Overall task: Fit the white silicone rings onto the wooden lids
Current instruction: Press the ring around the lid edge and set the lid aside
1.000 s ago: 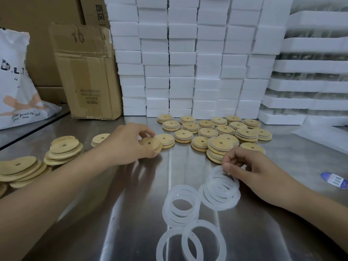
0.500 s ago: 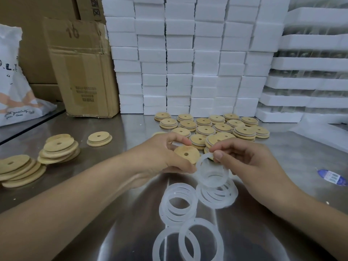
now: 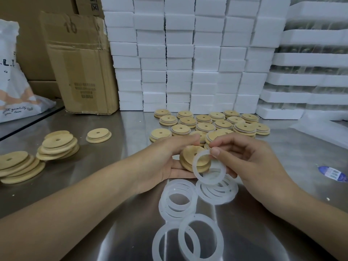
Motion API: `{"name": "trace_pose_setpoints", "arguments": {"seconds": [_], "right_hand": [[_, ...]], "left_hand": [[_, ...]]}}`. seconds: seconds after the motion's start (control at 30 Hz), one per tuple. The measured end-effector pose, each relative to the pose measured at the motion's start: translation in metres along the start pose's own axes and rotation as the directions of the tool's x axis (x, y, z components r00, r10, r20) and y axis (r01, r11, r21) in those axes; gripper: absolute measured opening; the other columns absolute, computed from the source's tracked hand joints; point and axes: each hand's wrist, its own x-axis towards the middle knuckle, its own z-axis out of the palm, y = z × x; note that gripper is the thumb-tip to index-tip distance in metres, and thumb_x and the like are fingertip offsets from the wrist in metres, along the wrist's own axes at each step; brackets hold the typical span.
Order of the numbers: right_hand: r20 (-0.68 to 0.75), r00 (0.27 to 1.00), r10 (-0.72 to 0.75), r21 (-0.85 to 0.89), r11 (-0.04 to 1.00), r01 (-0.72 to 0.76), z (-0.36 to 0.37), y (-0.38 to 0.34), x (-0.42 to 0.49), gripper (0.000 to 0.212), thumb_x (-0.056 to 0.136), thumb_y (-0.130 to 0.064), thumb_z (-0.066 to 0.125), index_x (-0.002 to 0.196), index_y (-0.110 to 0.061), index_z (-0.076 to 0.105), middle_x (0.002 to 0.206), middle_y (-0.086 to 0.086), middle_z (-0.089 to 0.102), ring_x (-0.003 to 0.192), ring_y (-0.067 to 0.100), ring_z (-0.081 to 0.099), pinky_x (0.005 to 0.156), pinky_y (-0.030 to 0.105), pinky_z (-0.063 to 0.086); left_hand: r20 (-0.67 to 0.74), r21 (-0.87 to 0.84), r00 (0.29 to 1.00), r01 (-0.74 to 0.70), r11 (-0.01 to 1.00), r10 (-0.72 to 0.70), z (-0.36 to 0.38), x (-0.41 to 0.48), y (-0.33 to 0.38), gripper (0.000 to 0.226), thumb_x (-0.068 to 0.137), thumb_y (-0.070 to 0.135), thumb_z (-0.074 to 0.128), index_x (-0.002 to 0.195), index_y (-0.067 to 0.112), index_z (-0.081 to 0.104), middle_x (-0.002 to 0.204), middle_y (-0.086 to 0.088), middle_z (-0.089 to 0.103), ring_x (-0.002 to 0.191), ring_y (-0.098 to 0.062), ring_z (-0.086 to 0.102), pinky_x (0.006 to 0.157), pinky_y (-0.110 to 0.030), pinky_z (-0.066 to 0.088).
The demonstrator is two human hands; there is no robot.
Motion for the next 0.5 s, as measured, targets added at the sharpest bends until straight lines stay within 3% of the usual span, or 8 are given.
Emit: {"name": "trace_pose_setpoints", "arguments": {"seconds": [0.07, 0.23, 0.37, 0.5], "right_hand": [[-0.005, 1.0, -0.009, -0.006, 1.0, 0.009, 0.002, 0.001, 0.0, 0.011, 0.085, -0.027, 0.078, 0.096, -0.024, 0.081, 0.084, 0.006, 0.076, 0.06, 0.009, 0.059, 0.054, 0.014, 0.047], [-0.015, 1.0, 0.002, -0.072, 0.997, -0.003, 0.0, 0.002, 0.0, 0.014, 0.081, -0.03, 0.08, 0.093, -0.024, 0.08, 0.086, 0.006, 0.077, 0.065, 0.016, 0.065, 0.056, 0.017, 0.051], [-0.029, 0.998, -0.059, -0.168, 0.984, 0.053, -0.001, 0.002, -0.002, 0.008, 0.083, -0.031, 0.08, 0.09, -0.028, 0.078, 0.086, 0.002, 0.075, 0.067, 0.015, 0.062, 0.061, 0.019, 0.051], [-0.063, 0.989, -0.136, -0.283, 0.952, 0.113, -0.002, 0.004, -0.004, 0.011, 0.091, -0.023, 0.081, 0.092, -0.032, 0.075, 0.086, -0.005, 0.074, 0.069, 0.009, 0.061, 0.064, 0.015, 0.048]], "left_hand": [[0.058, 0.087, 0.998, -0.041, 0.995, 0.036, -0.001, -0.001, -0.003, 0.047, 0.094, 0.037, 0.08, 0.135, 0.015, 0.07, 0.128, -0.012, 0.077, 0.116, -0.031, 0.076, 0.1, -0.043, 0.062], [-0.003, 0.236, 0.981, -0.189, 0.953, 0.195, 0.0, 0.002, -0.013, 0.055, 0.082, 0.001, 0.09, 0.129, 0.022, 0.069, 0.123, -0.005, 0.078, 0.107, -0.028, 0.078, 0.078, -0.031, 0.063], [0.022, 0.306, 0.957, -0.281, 0.91, 0.288, 0.001, 0.002, -0.017, 0.046, 0.09, 0.002, 0.084, 0.129, 0.022, 0.069, 0.121, 0.001, 0.079, 0.099, -0.023, 0.079, 0.072, -0.026, 0.062], [0.061, 0.281, 0.952, -0.306, 0.91, 0.301, 0.001, 0.001, -0.016, 0.037, 0.098, 0.008, 0.077, 0.132, 0.02, 0.069, 0.121, -0.006, 0.079, 0.102, -0.024, 0.078, 0.075, -0.038, 0.067]]}}
